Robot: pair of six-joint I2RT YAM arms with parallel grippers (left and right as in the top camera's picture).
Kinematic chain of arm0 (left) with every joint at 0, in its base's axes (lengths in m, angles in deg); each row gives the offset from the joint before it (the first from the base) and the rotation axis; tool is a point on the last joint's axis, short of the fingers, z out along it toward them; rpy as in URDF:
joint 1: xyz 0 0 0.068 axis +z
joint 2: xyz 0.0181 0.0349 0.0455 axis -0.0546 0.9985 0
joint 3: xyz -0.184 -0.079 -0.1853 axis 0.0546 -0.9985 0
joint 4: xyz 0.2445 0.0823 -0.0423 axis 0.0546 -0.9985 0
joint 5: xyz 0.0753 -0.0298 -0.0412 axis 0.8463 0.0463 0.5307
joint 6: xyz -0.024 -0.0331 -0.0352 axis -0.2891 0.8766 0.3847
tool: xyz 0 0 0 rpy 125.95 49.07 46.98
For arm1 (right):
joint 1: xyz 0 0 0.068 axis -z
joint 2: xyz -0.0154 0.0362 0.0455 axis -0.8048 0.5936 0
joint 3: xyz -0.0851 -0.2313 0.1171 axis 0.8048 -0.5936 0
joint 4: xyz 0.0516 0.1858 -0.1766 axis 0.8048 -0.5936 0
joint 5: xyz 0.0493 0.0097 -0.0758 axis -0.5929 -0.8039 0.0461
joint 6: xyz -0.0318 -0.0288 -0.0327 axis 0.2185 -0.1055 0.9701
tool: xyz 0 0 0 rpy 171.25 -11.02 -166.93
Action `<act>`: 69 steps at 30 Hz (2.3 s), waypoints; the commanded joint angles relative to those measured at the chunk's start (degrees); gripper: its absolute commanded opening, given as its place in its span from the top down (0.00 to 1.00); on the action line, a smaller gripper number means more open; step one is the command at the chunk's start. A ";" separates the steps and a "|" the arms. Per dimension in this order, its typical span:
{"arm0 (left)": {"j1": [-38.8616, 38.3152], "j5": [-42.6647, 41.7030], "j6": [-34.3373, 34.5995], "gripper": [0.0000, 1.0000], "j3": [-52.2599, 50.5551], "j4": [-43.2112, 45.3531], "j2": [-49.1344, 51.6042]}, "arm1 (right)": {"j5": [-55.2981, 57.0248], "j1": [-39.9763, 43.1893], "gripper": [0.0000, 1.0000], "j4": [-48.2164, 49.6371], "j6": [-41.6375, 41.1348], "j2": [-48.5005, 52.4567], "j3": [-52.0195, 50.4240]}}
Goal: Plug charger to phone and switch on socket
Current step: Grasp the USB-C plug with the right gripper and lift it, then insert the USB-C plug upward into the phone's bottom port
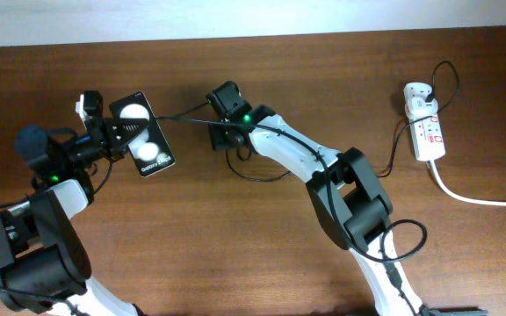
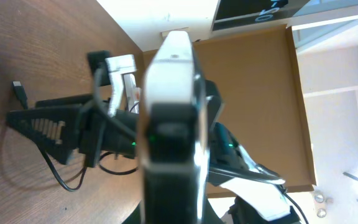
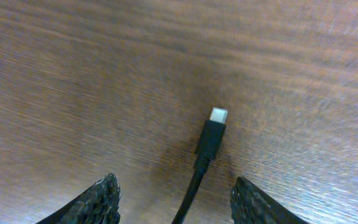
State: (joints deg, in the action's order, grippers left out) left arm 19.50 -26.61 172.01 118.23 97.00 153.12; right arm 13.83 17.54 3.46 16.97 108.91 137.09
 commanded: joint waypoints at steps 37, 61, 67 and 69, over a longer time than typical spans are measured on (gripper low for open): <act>-37.75 28.61 -1.20 1.00 0.04 -9.40 -0.44 | -36.02 21.68 0.96 -5.55 -0.76 -85.96 -67.89; -39.85 29.42 -4.98 1.00 0.04 -9.46 -0.44 | -41.62 17.31 0.96 30.86 -12.48 -76.48 -78.93; -39.85 29.49 -5.01 1.00 0.04 -9.46 -0.44 | -40.52 17.29 0.96 31.95 -12.92 -76.48 -78.93; -39.85 29.55 -4.98 1.00 0.04 -9.46 -0.44 | -41.59 17.29 0.96 32.39 -12.90 -76.48 -78.93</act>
State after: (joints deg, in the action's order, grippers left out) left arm -20.06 2.65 168.39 117.99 87.01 153.21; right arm -27.42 35.15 35.06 3.75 32.39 58.03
